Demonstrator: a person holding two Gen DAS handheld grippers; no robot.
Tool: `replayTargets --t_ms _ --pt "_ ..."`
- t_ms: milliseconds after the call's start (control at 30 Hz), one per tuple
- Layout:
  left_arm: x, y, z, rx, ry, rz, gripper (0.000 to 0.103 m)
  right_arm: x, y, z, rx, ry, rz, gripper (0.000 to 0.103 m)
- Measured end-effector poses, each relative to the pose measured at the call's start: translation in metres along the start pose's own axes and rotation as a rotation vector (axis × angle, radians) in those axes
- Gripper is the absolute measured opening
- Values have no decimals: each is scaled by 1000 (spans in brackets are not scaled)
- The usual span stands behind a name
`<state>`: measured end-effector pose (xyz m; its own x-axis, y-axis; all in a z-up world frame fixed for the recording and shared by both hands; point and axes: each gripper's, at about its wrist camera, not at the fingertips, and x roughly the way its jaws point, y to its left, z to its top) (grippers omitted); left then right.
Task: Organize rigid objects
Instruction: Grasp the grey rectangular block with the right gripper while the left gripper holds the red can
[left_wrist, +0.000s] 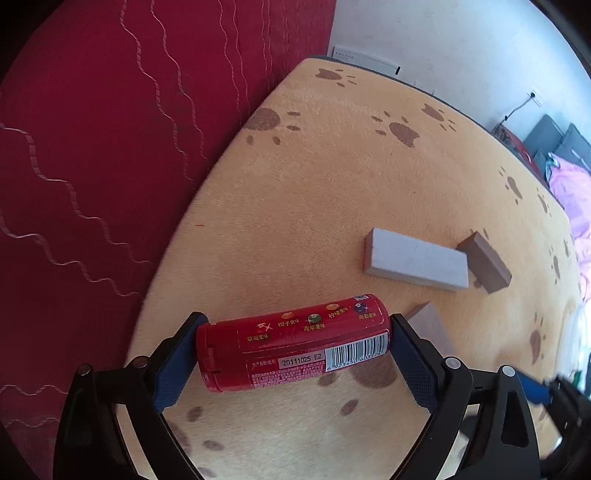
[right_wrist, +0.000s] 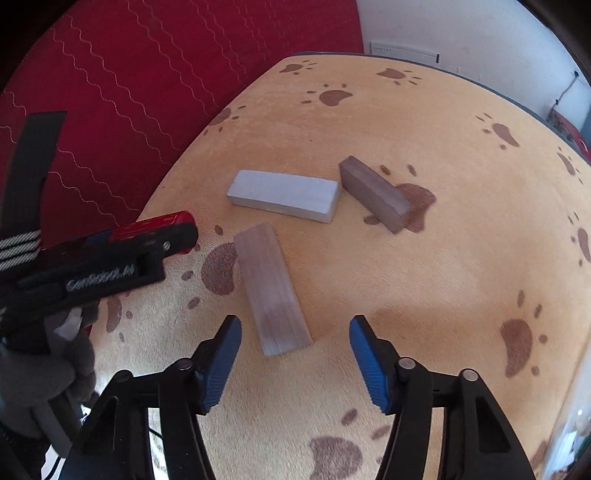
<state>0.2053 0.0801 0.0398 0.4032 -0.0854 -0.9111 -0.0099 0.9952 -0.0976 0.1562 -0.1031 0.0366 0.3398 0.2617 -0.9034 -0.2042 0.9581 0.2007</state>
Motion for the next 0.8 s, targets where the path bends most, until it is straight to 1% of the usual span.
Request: replayTargets --t_ms 100,233,267,433,500,533,567,800 --pt "-5 5 -4 18 -7 18 96 8 6 5 -23 13 0 54" --pt "-10 12 -11 23 -3 25 96 17 15 9 -51 21 -8 52" --pt "-11 14 -12 24 -3 28 96 19 17 9 -60 24 -12 51" --pt "-15 20 -19 22 5 36 96 27 24 12 -97 14 -54 47" --pt "-15 21 -22 22 9 37 96 28 24 12 -101 13 -65 40" --pt "-16 22 -24 22 12 37 96 27 24 13 -102 14 -66 39" --pt "-16 22 -25 23 14 36 96 27 22 13 -100 16 -59 37" --pt "-19 17 -33 34 21 31 96 19 15 5 -75 29 -30 34"
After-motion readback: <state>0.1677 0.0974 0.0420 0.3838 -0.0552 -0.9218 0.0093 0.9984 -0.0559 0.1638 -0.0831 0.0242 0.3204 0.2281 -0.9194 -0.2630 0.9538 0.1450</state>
